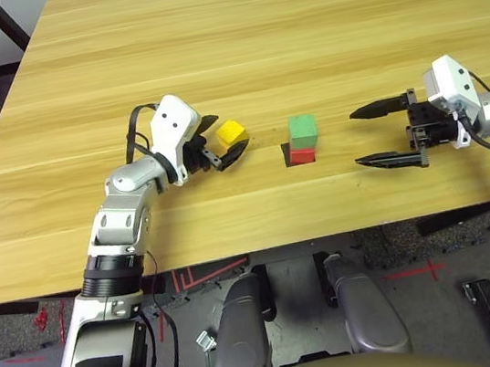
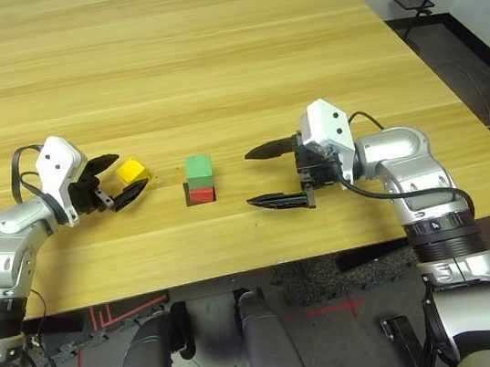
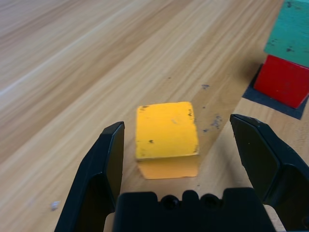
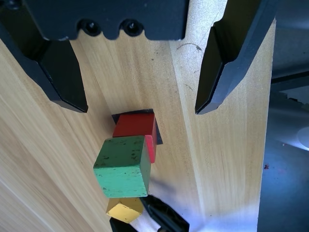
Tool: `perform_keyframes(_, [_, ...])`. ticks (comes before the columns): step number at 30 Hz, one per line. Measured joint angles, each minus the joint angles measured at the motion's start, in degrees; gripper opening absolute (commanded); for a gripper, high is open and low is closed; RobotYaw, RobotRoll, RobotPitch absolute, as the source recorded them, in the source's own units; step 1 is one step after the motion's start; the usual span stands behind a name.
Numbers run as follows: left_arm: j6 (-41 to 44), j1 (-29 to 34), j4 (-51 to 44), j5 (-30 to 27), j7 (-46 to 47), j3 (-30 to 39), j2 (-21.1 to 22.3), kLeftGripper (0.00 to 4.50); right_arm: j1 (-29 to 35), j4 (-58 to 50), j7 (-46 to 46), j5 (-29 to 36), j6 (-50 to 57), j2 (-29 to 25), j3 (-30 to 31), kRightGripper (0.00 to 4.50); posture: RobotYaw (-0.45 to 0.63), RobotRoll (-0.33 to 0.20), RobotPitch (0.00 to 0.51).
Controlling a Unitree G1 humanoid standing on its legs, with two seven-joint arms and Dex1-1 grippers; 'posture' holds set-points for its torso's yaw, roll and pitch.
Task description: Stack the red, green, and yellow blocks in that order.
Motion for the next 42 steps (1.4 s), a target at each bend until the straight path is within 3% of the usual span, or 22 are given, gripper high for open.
perform_keyframes(6, [-0.02,-0.05,0.96,0.27,0.27,-0.48,-0.73,4.46,0.01,0.00,-0.16,-0.01,-0.07,0.00,0.00,4.50,0.19,0.035,0.240])
perform_keyframes(13, [-1.19,-1.62,5.01,0.32,0.85,-0.16,-1.39,2.10,0.01,-0.10,-0.24,-0.01,-0.07,0.01,0.00,4.50,0.19,0.031,0.240])
perform_keyframes(14, [-1.66,-1.86,5.52,0.34,0.83,-0.12,-1.39,1.94,0.00,-0.11,-0.24,-0.01,-0.07,0.01,0.00,4.50,0.19,0.029,0.240])
perform_keyframes(24, [-4.73,-3.38,9.11,0.66,-0.39,-0.01,-0.24,1.95,-0.07,-0.19,-0.17,-0.01,-0.05,0.00,0.00,4.50,0.19,0.028,0.237])
perform_keyframes(30, [-5.18,-8.67,10.28,-0.32,-5.19,0.79,2.60,1.95,-0.54,-0.03,0.33,-0.04,-0.06,-0.09,0.00,4.50,0.20,0.034,0.233])
perform_keyframes(42, [3.72,-15.46,-1.00,-6.24,-12.09,0.09,3.51,1.95,-0.45,-2.97,0.98,0.82,2.58,-1.30,-0.17,4.50,0.18,0.048,0.224])
